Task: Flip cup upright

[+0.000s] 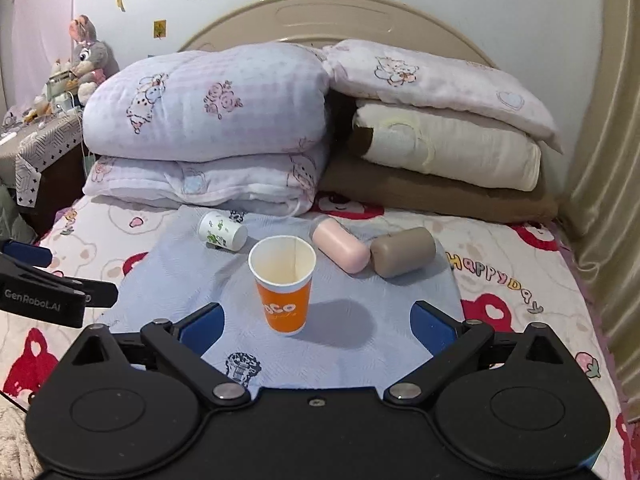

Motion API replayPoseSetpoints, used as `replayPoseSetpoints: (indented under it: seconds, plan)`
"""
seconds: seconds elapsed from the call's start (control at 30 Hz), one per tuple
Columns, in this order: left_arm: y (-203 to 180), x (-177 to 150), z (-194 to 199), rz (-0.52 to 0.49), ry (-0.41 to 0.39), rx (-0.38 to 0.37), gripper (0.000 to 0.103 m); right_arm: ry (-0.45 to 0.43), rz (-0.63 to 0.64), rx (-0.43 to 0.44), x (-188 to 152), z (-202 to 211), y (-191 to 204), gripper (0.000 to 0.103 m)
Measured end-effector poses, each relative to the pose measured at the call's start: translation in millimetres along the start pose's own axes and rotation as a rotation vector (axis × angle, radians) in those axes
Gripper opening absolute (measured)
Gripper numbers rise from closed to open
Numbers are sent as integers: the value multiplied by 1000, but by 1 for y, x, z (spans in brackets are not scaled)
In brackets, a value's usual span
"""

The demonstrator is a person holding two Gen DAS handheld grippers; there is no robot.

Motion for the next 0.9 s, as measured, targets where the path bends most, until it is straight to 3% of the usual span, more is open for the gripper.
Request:
replayPoseSetpoints:
  seconds: [0.57, 0.9]
  plan:
    - [0, -1, -1, -23, 10, 4, 103, 47, 14, -89, -2, -2, 0, 101]
    - [3, -2, -6, -27, 25, 7, 103, 77, -27, -90, -3, -9, -8, 101]
Point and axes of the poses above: each gripper's, at about its wrist camera, not at the fingertips, and z roughly against the way its jaws point, y to its left, x to its top, the point moved 1 cm from there along -z, roughly the way its jaws point, and after that the axes turned 7 degrees about -y, right-handed, at the moved point
